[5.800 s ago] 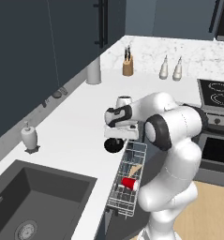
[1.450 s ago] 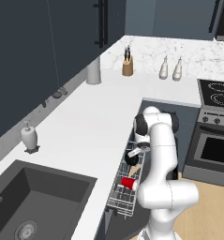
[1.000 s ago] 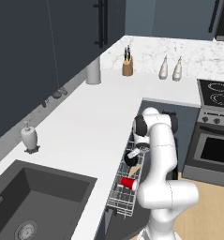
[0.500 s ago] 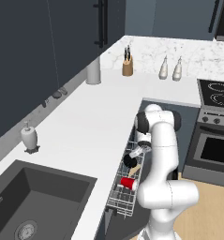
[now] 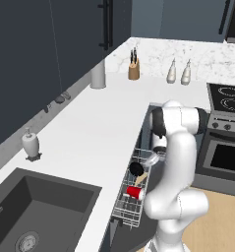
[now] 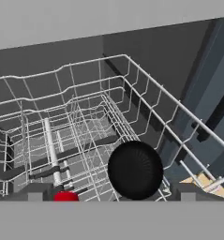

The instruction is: Pick up the cup and bowl from the counter, place them in the dishwasher, and close the dishwasher door.

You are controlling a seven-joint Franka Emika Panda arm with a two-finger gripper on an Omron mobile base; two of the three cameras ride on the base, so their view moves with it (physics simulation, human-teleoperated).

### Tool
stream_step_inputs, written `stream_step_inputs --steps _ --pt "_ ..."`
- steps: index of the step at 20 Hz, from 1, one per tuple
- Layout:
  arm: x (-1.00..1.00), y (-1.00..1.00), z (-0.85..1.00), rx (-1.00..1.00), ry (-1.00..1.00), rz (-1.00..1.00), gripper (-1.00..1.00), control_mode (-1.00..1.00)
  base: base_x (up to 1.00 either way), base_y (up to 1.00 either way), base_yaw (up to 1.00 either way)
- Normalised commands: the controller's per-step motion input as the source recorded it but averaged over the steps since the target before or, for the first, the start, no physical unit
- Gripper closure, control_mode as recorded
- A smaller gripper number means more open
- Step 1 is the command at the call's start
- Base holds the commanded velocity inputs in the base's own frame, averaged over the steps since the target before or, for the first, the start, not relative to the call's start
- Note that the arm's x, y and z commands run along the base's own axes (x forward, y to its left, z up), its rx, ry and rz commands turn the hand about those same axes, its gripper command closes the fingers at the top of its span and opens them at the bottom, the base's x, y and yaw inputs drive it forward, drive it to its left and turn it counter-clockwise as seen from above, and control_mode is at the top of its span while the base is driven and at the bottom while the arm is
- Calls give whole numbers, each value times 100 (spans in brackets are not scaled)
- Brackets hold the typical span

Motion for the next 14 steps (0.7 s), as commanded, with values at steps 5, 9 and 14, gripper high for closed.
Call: stream_step_inputs --steps 5,9,14 --pt "-78 -48 100 -8 5 0 -100 -100 0 0 0" --pt "-75 -47 100 -8 1 0 -100 -100 0 0 0" --pt "-73 -43 70 -4 0 0 -100 -100 0 0 0"
